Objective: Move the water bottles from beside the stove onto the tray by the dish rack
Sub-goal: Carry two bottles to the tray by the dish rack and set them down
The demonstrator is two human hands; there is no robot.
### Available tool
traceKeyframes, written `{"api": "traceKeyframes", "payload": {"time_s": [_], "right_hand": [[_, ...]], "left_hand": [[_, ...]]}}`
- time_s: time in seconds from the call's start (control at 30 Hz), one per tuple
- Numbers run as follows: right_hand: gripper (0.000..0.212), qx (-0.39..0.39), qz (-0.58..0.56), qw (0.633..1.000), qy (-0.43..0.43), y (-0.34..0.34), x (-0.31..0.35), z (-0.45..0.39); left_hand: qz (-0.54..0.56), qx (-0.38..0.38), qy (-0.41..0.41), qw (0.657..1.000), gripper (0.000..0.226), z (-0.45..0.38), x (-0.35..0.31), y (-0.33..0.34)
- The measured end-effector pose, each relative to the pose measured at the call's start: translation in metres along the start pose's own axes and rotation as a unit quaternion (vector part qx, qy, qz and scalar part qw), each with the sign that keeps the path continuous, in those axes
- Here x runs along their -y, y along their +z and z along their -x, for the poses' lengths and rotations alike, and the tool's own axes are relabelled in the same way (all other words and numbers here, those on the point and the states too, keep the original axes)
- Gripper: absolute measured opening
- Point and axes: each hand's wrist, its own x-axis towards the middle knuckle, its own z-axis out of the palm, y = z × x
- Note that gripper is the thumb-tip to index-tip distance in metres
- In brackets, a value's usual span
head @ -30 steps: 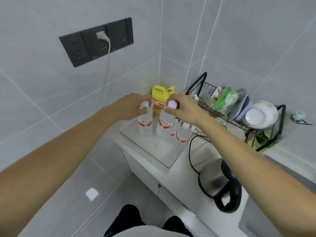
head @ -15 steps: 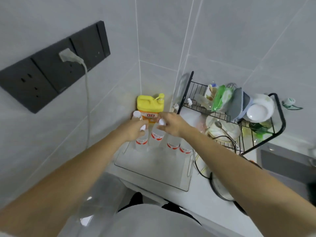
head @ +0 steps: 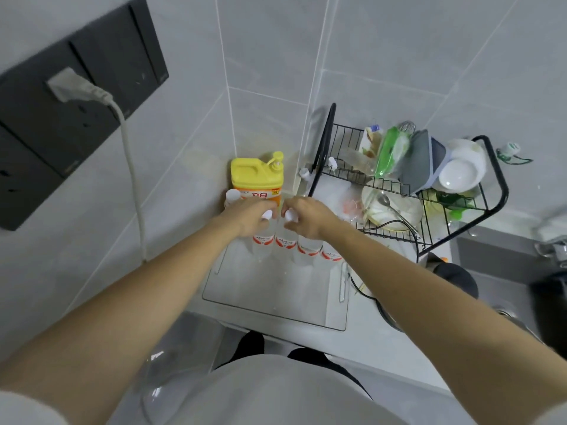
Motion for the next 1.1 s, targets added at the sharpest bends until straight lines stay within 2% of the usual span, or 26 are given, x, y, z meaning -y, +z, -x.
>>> {"api": "traceKeyframes", "payload": {"time_s": [0.23,0.5,0.6,0.77,1.1], "right_hand": [[0.034,0.004,0.003,1.000,0.005,-0.001,-0.004,-0.002],[0.039,0.009,-0.007,1.000,0.005,-0.001,-0.010,-0.001],[0.038,-0.001,0.001,1.000,-0.011,0.000,-0.009,0.000],[0.037,-0.015,0.002,1.000,-0.023,0.003,-0.009,0.002],[0.033,0.013,0.000,0.999,-0.040,0.000,-0.010,-0.001]], "left_hand": [[0.010,0.024,0.019,0.999,0.017,-0.007,0.004,-0.004],[0.005,0.052,-0.008,0.999,0.023,-0.012,0.006,-0.009],[0.004,0.045,-0.012,0.999,0.021,-0.013,0.007,-0.008],[0.017,0.034,-0.009,0.999,0.033,-0.015,0.008,-0.006],[0.031,-0.003,-0.004,1.000,0.043,-0.011,0.008,0.001]]}}
